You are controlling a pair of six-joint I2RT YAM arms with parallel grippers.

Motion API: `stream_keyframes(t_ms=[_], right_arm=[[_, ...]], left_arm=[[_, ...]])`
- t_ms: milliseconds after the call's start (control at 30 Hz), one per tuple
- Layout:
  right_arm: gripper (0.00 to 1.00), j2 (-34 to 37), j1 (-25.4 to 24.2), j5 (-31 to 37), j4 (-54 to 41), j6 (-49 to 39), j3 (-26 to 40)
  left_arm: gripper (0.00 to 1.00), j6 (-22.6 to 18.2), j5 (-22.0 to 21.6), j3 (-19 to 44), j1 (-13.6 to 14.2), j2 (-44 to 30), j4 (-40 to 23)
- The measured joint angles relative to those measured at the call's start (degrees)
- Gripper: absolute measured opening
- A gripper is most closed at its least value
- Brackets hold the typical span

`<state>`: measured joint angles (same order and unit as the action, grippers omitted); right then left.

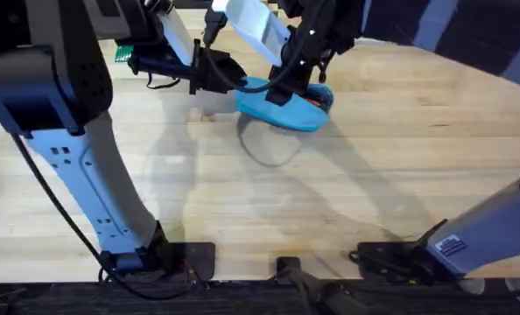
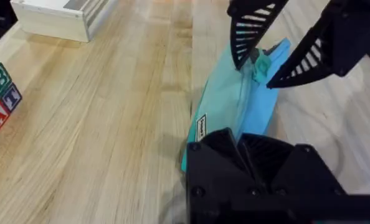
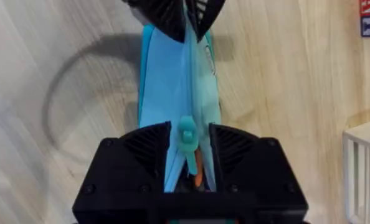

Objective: Unzip the bag, pick up the pens from the table one at a time and place them inside, then zip the bag closed.

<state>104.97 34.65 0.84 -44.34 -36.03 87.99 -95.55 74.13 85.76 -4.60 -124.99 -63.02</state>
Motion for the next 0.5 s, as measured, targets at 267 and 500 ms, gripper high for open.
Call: stream_keyframes(t_ms=[267,500], right_arm=[[0.335,0.0,0.0,-0.6,-0.5,0.0,0.0],[0.239,0.0,0.0,-0.9,-0.3,0.0,0.0]], left_arm=[[0.042,0.0,0.0,0.0,0.0,0.0,0.0],[0.041,0.0,0.0,0.0,0.0,0.0,0.0]])
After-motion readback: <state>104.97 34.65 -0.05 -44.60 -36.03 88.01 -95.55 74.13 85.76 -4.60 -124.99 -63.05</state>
